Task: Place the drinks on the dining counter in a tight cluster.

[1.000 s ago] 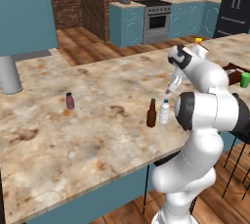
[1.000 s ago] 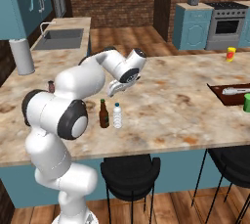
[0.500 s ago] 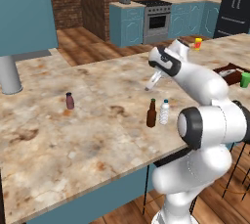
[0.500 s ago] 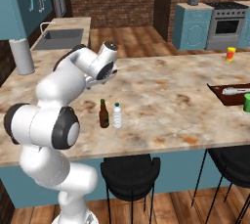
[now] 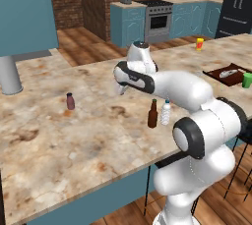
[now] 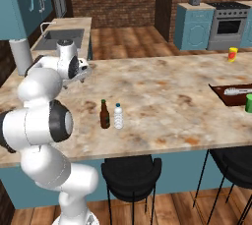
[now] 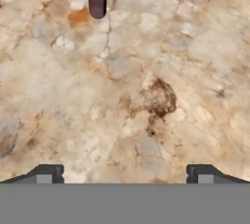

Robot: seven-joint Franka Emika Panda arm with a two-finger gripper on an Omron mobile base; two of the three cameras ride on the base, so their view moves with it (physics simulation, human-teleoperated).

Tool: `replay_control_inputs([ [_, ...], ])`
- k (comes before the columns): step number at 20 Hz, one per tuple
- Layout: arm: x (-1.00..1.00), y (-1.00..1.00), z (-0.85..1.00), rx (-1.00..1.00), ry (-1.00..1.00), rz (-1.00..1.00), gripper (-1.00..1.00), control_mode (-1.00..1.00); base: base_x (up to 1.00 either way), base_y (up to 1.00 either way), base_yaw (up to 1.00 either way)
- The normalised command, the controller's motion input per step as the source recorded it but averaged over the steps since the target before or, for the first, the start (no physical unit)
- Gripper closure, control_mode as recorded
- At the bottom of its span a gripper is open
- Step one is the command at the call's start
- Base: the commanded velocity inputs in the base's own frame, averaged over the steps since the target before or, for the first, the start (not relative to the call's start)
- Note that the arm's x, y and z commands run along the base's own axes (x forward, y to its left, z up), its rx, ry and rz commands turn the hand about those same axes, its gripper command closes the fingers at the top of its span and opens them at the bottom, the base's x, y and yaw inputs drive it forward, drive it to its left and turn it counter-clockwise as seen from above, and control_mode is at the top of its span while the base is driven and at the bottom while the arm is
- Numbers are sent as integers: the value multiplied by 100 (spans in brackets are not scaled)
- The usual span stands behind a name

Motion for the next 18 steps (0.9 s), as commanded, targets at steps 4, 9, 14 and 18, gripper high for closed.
replay_control_inputs([
  [4, 44, 100, -4, -30, 15, -18, -100, -100, 0, 0, 0],
  [9, 49, 89, -6, -10, 9, -13, -100, -100, 0, 0, 0],
  [14, 9, 20, -21, 1, 6, -7, -100, -100, 0, 0, 0],
  [18, 0, -33, -57, 18, 8, -3, -100, -100, 0, 0, 0],
])
